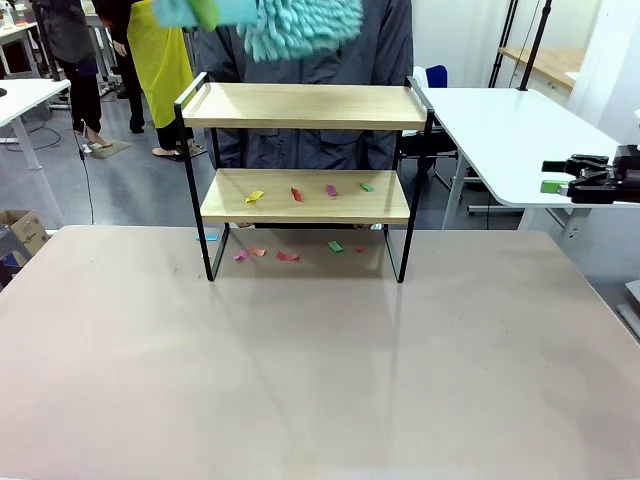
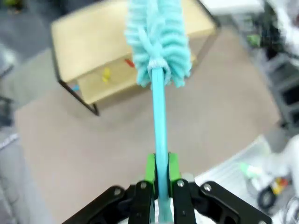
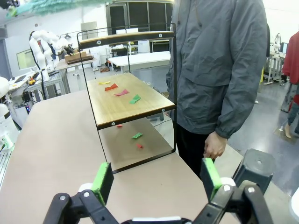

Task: Clean the shelf.
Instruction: Clean the specific section of the Shelf indicated by the human with the Duster.

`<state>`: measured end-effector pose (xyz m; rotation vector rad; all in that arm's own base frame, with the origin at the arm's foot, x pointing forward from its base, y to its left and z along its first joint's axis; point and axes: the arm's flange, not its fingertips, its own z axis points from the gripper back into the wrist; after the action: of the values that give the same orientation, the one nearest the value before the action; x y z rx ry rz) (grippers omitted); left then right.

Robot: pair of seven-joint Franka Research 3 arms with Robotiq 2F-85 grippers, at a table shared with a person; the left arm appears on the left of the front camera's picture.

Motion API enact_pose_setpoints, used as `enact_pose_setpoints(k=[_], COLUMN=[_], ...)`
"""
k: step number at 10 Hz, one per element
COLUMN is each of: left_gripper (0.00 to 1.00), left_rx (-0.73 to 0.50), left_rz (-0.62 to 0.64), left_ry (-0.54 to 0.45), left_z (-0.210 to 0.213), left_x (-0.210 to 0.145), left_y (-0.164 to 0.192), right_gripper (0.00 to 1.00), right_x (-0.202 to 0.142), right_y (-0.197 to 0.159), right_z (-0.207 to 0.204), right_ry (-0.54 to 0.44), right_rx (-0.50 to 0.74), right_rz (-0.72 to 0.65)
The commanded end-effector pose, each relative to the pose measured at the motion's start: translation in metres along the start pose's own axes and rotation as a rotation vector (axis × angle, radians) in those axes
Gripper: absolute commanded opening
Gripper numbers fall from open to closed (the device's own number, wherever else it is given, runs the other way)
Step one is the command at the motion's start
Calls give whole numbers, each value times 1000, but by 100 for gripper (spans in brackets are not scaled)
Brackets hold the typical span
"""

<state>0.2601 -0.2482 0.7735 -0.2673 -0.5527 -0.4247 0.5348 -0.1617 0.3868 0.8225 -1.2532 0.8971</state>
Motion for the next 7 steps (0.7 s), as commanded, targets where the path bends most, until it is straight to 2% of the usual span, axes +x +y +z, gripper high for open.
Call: enact_pose_setpoints(k=[1, 3, 6, 7], left_gripper=[13, 13, 13, 13], left_rx=[-38, -85, -42, -35], left_rz=[-179, -377, -652, -705], left_ry=[112, 200, 374, 440], left_z=[4, -3, -39, -57], left_x=[-40, -73, -116, -127], left_y=[34, 55, 65, 70], right_gripper=[100, 100, 100, 100], right_x=[3, 3, 3, 3], right_y=[0, 0, 0, 0], right_z=[-1, -1, -1, -1], right_ry=[18, 18, 18, 18], right_rx=[-2, -2, -2, -2], right_rz=[7, 7, 7, 7])
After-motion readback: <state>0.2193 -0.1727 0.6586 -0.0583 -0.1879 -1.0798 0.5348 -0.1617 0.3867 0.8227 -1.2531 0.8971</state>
